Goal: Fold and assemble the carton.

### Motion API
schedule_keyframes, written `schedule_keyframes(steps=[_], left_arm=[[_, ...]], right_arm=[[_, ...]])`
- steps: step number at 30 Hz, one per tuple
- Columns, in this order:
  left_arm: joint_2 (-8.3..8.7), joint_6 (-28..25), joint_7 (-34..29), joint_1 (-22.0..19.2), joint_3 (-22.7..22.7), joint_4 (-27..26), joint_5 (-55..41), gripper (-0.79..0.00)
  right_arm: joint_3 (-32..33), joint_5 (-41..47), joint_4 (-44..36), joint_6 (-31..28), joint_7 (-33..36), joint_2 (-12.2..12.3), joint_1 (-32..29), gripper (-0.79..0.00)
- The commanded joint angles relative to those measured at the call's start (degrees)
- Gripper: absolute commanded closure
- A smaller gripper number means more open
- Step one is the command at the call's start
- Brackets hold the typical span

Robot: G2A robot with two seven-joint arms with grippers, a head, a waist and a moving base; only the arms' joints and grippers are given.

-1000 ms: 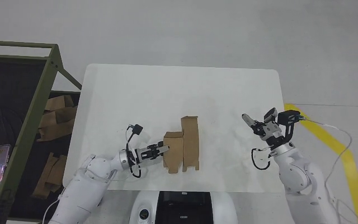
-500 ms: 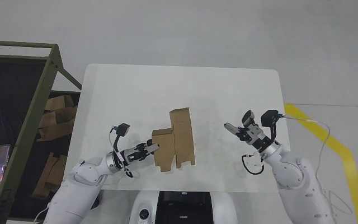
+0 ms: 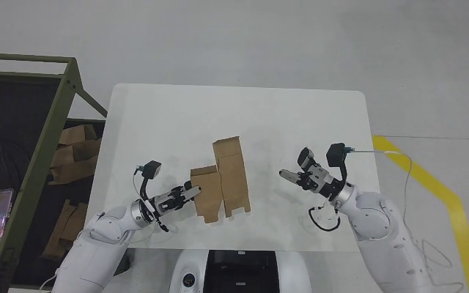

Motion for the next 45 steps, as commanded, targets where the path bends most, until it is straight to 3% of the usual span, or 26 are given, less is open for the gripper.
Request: schedule_keyframes(steps=[1,9,13,17,26,36,45], left_arm=[[0.00,0.0,0.0,0.0,0.0,0.0,0.0,0.000],[-0.09,1.1,1.2,-0.4,0.9,-0.7,0.7,0.000],[-0.10,-2.8,1.3,-1.3,1.8,0.0,0.3,0.000],[-0.07,-6.1,1.1,-2.2,3.1,0.9,-0.2,0.000],[0.11,-6.4,1.2,-3.4,4.7,-0.8,0.0,0.000],[0.11,-6.4,1.2,-3.2,4.9,-1.9,0.3,0.000],[0.00,-6.4,1.2,-3.2,4.9,-2.3,0.8,0.000]], right_arm=[[0.0,0.0,0.0,0.0,0.0,0.0,0.0,-0.785],[-0.1,0.1,0.0,0.3,-0.2,0.0,-0.1,-0.785],[-1.6,3.0,1.2,-1.8,1.3,0.0,0.6,-0.785],[-3.8,10.3,3.9,-6.8,5.8,0.2,2.7,-0.785],[-8.9,26.5,8.9,-13.1,17.8,1.1,7.5,-0.785],[-14.8,37.3,12.5,-14.4,27.5,1.6,12.1,-0.785],[-19.4,42.0,13.7,-12.8,29.6,2.4,14.8,-0.785]])
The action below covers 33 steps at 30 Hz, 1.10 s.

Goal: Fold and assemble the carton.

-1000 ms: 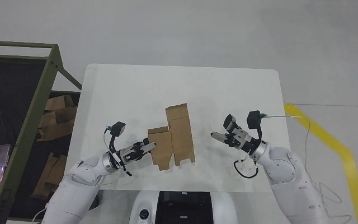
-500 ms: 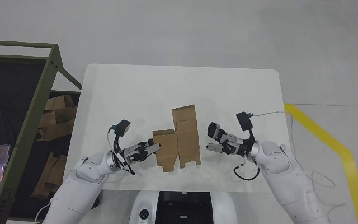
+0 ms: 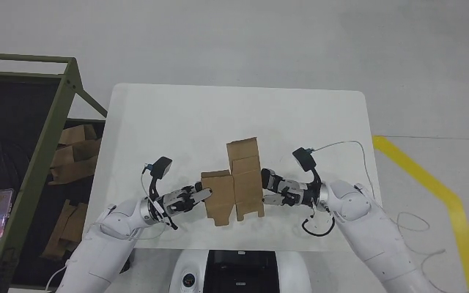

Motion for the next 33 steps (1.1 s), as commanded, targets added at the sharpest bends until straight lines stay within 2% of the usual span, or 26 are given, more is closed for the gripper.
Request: schedule_keyframes(steps=[1,2,4,5,13,21,29,33], left_arm=[[0.00,0.0,0.0,-0.1,0.1,0.1,0.2,0.000],[-0.01,0.0,0.0,-0.1,0.1,0.2,0.3,0.000],[-0.02,0.0,0.0,-0.2,0.1,0.3,0.2,0.000],[-0.02,0.0,0.0,-0.2,0.2,0.3,0.3,0.000],[-0.02,0.0,0.0,-0.4,0.2,0.5,0.4,0.000],[-0.09,0.0,0.0,-0.4,0.1,0.7,0.3,0.000],[-0.20,0.0,0.0,-0.4,0.3,0.7,0.6,0.000],[-0.25,0.0,0.0,-0.5,0.5,0.7,0.8,0.000]], right_arm=[[-0.8,0.4,0.2,0.0,0.0,0.2,0.4,-0.785],[-1.1,0.6,0.3,0.0,0.0,0.3,0.7,-0.785],[-1.8,1.0,0.5,-0.1,-0.1,0.6,1.0,-0.730],[-2.2,1.3,0.5,-0.1,-0.1,0.7,1.2,-0.643],[-4.6,2.6,0.9,-0.5,-0.5,1.6,2.4,-0.400],[-6.0,3.1,1.3,-1.0,-1.0,2.4,3.3,-0.305],[-7.1,3.2,1.3,-1.1,-1.1,3.0,3.8,-0.277],[-7.4,3.3,1.5,-1.1,-1.1,3.1,4.1,-0.222]])
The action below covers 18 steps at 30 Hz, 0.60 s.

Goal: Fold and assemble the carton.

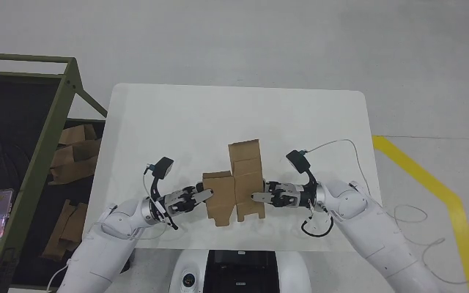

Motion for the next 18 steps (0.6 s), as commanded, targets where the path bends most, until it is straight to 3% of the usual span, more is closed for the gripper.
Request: schedule_keyframes(steps=[1,9,13,14,16,17,18], left_arm=[[-0.02,0.0,0.0,0.0,0.0,0.0,0.0,0.000],[-0.15,0.0,0.0,-0.1,0.1,0.0,0.2,0.000],[-0.24,0.0,0.0,-0.1,0.0,0.1,0.0,0.000],[-0.27,0.0,0.0,0.0,0.0,0.0,-0.1,-0.114],[-0.32,0.0,0.1,0.0,-0.1,0.1,-0.4,-0.465],[-0.35,0.0,0.1,0.0,-0.1,0.2,-0.6,-0.785],[-0.37,0.0,0.2,0.0,-0.2,0.4,-0.8,-0.785]], right_arm=[[-0.1,0.1,0.0,0.0,0.0,0.1,0.1,-0.209],[-0.3,-0.8,0.2,0.2,-0.5,0.2,0.4,0.000],[-0.3,-1.8,0.0,0.4,-1.3,0.2,0.4,0.000],[-0.2,-2.1,0.0,0.4,-1.5,0.2,0.4,0.000],[-0.2,-2.4,-0.1,0.6,-1.9,0.2,0.4,0.000],[-0.2,-2.6,-0.2,0.6,-2.1,0.3,0.4,0.000],[-0.1,-2.7,-0.2,0.6,-2.2,0.3,0.4,0.000]])
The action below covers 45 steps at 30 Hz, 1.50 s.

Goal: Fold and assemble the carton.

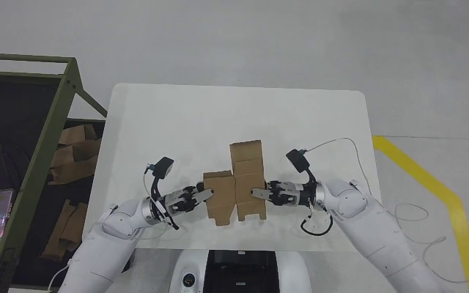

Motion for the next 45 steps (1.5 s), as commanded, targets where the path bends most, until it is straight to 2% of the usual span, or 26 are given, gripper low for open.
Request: schedule_keyframes(steps=[1,8,14,21,26,40,42,45], left_arm=[[-0.03,0.0,0.0,0.0,-0.1,0.2,-0.5,-0.785],[0.01,0.0,-0.1,0.2,-1.4,0.7,-2.4,-0.785],[0.44,0.0,-0.1,0.3,-2.8,-0.2,-6.4,-0.785],[1.92,0.0,-0.1,-0.1,-3.1,-1.9,-11.5,-0.785],[3.17,0.0,-0.1,-1.5,-1.8,-0.6,-11.9,-0.785],[3.17,0.0,-0.1,-1.5,-1.8,-0.6,-11.9,-0.785],[3.06,1.2,1.0,-1.7,-1.5,-1.3,-11.3,-0.785],[2.91,0.1,1.5,-2.5,-0.4,-1.3,-13.1,-0.785]], right_arm=[[0.1,-0.1,-0.1,0.0,-0.2,0.0,0.0,0.000],[0.7,-0.7,-1.2,0.2,0.5,0.4,0.2,0.000],[0.8,0.3,-2.8,1.7,4.4,1.0,0.9,0.000],[-0.8,0.7,-5.6,4.3,7.0,1.9,2.1,0.000],[-1.3,0.8,-6.0,4.8,7.5,2.1,2.8,0.000],[-1.3,0.8,-6.0,4.8,7.5,2.1,2.8,0.000],[-1.6,1.0,-6.5,5.9,6.5,2.0,2.4,0.000],[-2.7,4.2,-6.3,5.8,8.0,1.9,2.8,0.000]])
